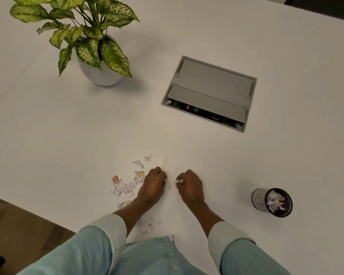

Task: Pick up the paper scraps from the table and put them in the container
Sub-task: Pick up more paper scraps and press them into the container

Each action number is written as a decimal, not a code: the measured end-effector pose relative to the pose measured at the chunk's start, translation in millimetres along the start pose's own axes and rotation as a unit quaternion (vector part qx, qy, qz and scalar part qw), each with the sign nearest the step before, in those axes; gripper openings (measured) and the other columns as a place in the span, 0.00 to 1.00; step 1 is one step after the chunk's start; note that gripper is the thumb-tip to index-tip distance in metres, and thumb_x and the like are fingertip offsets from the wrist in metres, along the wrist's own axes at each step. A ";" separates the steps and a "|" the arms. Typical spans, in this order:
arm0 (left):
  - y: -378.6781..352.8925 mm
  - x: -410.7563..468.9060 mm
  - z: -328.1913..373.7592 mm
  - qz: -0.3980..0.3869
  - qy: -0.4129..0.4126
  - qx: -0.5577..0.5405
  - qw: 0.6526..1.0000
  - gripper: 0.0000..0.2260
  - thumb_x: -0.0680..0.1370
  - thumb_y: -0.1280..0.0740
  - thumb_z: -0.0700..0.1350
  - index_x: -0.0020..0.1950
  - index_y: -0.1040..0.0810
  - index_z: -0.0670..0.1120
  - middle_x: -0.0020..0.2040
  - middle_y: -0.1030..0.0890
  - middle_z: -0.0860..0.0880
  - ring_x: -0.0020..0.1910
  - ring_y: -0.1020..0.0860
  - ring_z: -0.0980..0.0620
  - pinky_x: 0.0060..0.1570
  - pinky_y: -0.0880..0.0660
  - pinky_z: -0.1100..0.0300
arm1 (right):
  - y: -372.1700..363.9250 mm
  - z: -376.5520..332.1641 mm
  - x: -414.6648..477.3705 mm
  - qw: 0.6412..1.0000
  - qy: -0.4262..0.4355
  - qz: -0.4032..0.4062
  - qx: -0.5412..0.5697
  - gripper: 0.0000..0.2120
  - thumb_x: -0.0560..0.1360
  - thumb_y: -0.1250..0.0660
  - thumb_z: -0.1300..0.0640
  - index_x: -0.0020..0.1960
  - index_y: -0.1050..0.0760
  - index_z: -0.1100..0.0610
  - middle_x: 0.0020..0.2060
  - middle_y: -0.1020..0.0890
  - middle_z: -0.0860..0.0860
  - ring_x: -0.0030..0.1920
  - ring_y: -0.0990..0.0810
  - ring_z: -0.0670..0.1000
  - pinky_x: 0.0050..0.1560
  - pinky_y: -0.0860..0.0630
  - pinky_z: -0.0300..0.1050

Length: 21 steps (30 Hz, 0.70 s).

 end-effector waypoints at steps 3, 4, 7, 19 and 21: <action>0.7 -3.8 4.4 0.024 0.043 -0.080 0.996 0.06 0.75 0.31 0.33 0.48 0.17 0.40 0.47 0.20 0.45 0.45 0.22 0.46 0.45 0.23 0.50 | 17.5 24.6 -11.7 0.986 -0.097 0.048 0.129 0.04 0.70 0.20 0.59 0.45 0.13 0.55 0.43 0.15 0.51 0.42 0.15 0.52 0.50 0.18 0.52; 1.0 -4.3 8.0 0.035 0.061 -0.111 0.991 0.05 0.75 0.30 0.33 0.48 0.16 0.41 0.47 0.19 0.46 0.43 0.21 0.48 0.44 0.23 0.51 | 23.7 32.1 -17.4 0.977 -0.119 0.059 0.168 0.05 0.69 0.19 0.59 0.44 0.12 0.55 0.42 0.15 0.51 0.41 0.15 0.52 0.49 0.17 0.54; -0.5 -4.0 29.8 0.057 0.082 -0.182 0.978 0.05 0.72 0.23 0.36 0.46 0.15 0.43 0.44 0.18 0.49 0.40 0.20 0.52 0.42 0.23 0.57 | 46.5 52.4 -37.4 0.951 -0.154 0.088 0.254 0.06 0.68 0.18 0.64 0.43 0.13 0.57 0.40 0.13 0.53 0.38 0.13 0.52 0.47 0.15 0.58; -36.0 -0.5 216.0 -0.009 -0.063 -0.273 0.960 0.06 0.72 0.21 0.40 0.47 0.15 0.45 0.44 0.16 0.51 0.40 0.20 0.57 0.39 0.27 0.71 | 175.1 137.6 -128.8 0.881 -0.235 0.278 0.302 0.06 0.71 0.19 0.56 0.40 0.15 0.48 0.34 0.12 0.46 0.37 0.12 0.47 0.51 0.15 0.55; -44.2 1.1 243.6 -0.026 -0.080 -0.263 0.961 0.06 0.72 0.22 0.40 0.46 0.15 0.44 0.44 0.15 0.50 0.41 0.19 0.54 0.39 0.26 0.68 | 192.4 155.2 -139.8 0.873 -0.257 0.313 0.272 0.07 0.70 0.19 0.52 0.38 0.17 0.45 0.33 0.13 0.45 0.39 0.12 0.47 0.52 0.16 0.55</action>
Point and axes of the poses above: each hand's wrist, its own x-axis towards the middle knuckle, its own y-axis out of the back of the hand, z = x × y, the point moved 7 cm from there along x, towards the middle knuckle
